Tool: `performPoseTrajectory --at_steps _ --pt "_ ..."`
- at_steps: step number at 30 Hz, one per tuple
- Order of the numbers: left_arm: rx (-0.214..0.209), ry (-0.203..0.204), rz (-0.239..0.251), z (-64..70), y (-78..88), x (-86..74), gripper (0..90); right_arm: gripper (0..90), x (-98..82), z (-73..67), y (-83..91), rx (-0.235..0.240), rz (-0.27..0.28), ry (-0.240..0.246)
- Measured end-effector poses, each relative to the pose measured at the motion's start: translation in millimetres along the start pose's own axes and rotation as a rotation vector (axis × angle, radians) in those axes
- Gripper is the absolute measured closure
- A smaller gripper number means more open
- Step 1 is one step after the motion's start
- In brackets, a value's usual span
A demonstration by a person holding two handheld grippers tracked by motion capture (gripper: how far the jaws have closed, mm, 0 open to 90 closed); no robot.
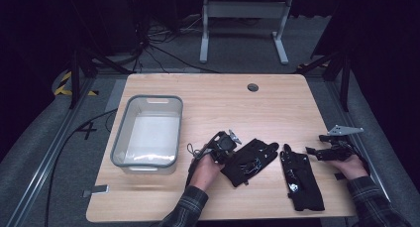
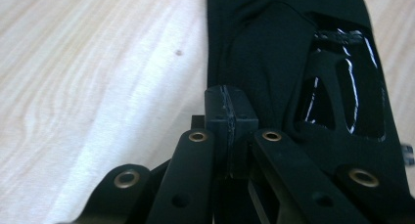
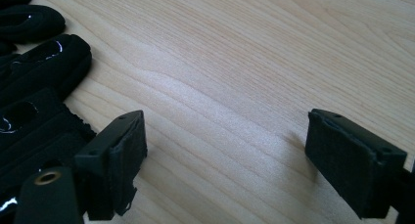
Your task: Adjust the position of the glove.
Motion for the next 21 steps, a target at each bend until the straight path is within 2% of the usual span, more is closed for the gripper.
performPoseTrajectory --at_steps 5,11,21 --pt "-0.029 -0.033 -0.018 17.8 -3.1 -4.6 89.8 16.0 -0.1 0.1 0.0 0.001 0.000 0.002" --pt "-0.048 -0.076 -0.036 32.7 -7.9 -4.3 89.8 16.0 0.0 0.0 0.0 0.000 0.000 0.000" --pt "-0.133 -0.115 -0.045 58.6 -15.3 -6.3 89.8 16.0 0.0 0.0 0.0 0.000 0.000 0.000"
Point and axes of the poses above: each handheld gripper's, and its own axes: y roughly backward along the jaws, x roughly out of its top, z roughly to its right, the point moved 6 cm from there along -y, roughly forward along the jaws, and after that the axes turned 14 degrees about -x, right-handed, at the moved point
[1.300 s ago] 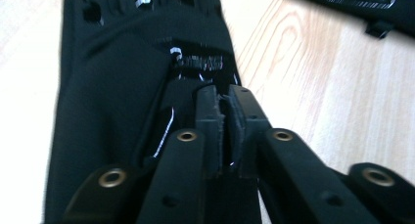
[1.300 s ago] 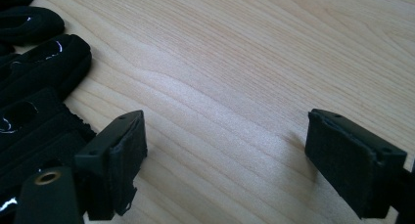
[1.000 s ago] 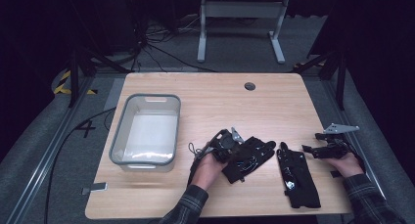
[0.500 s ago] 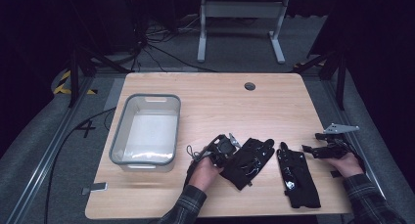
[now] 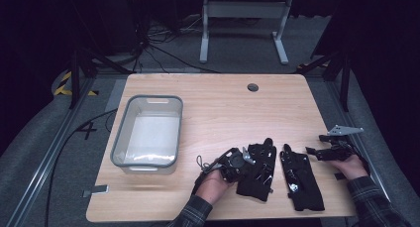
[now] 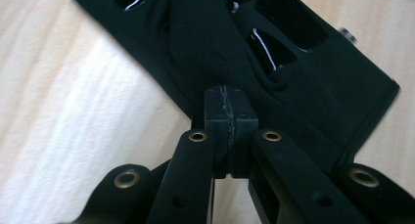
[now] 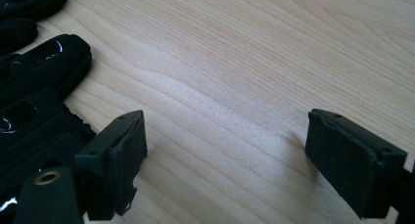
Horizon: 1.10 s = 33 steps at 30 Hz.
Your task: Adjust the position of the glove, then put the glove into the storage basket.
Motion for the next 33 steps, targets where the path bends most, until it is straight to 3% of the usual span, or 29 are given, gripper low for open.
performPoseTrajectory --at_steps 9,14,18,22,29,33 --pt "-0.074 -0.017 0.006 17.8 -9.5 2.7 89.7 16.0 0.0 0.0 0.0 0.001 0.000 0.002" --pt "-0.062 -0.010 0.018 15.8 -5.4 2.4 88.7 16.8 0.0 -1.0 0.5 0.009 0.002 0.006" --pt "-0.042 -0.001 0.050 9.7 2.9 1.6 84.1 25.1 0.2 -4.8 3.6 0.041 0.016 0.030" --pt "-0.022 0.026 0.079 2.0 9.5 -0.9 74.2 37.0 2.1 -10.0 12.9 0.070 0.024 0.038" --pt "0.004 0.060 0.100 -5.4 14.7 -5.3 51.8 84.2 1.9 -31.1 45.2 0.175 0.055 0.079" --pt "0.008 0.069 0.104 -6.5 15.6 -7.5 46.1 89.6 -4.3 -46.6 60.9 0.249 0.068 0.103"
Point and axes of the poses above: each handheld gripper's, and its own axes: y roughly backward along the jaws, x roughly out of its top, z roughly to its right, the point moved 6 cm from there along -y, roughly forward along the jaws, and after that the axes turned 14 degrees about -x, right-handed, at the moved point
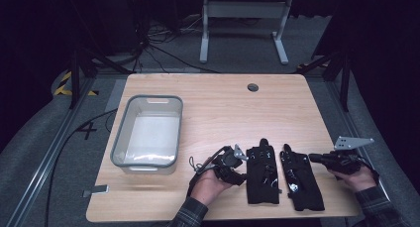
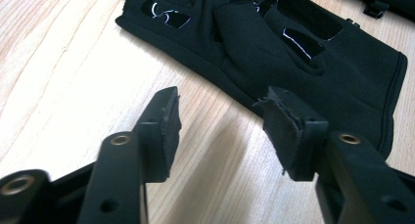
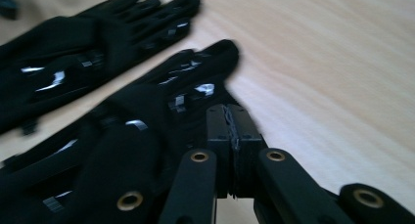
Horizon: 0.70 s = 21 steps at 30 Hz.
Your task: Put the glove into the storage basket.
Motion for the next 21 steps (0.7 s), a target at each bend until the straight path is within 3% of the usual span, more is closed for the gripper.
performPoseTrajectory --at_steps 6,12,15,21 --pt "0.011 0.014 0.015 -1.7 1.7 -2.5 40.2 89.7 -8.9 -30.1 6.5 0.089 -0.024 0.051" --pt "0.016 0.022 0.018 -2.5 1.1 -4.1 38.9 89.7 -12.8 -48.4 4.7 0.140 -0.044 0.085" --pt "0.013 0.019 0.014 -2.0 -0.5 -3.4 38.9 89.8 -14.2 -53.7 -3.2 0.137 -0.071 0.108" --pt "0.007 0.017 0.017 0.7 -6.2 -1.1 38.9 89.9 -6.8 -56.8 -12.3 0.130 -0.066 0.110"
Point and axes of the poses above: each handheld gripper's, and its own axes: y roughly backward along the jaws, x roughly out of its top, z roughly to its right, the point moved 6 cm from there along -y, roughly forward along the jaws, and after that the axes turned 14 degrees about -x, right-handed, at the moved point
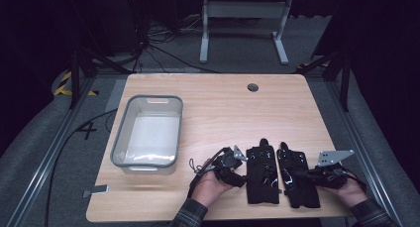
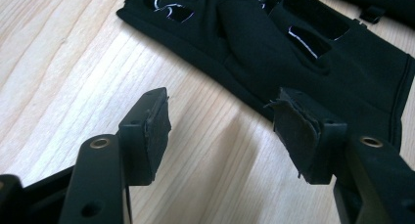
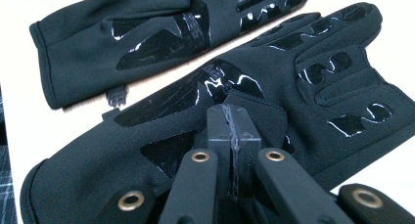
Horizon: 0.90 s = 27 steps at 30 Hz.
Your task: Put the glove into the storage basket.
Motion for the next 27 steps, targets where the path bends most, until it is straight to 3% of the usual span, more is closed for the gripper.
performPoseTrajectory --at_steps 8,15,21,27 --pt "-0.007 -0.010 0.002 5.6 -6.9 6.2 39.2 89.8 8.1 3.1 -7.3 -0.015 0.004 0.010" --pt "0.015 -0.010 0.000 6.7 -15.3 10.9 42.7 89.3 7.5 11.9 1.4 -0.027 0.038 -0.025" --pt "0.025 -0.019 -0.017 6.6 -20.0 11.5 48.8 78.0 0.4 23.8 9.9 -0.056 0.043 -0.054" --pt "0.031 -0.017 -0.026 7.2 -23.1 10.3 55.6 74.4 -7.3 30.2 12.1 -0.075 0.022 -0.057"
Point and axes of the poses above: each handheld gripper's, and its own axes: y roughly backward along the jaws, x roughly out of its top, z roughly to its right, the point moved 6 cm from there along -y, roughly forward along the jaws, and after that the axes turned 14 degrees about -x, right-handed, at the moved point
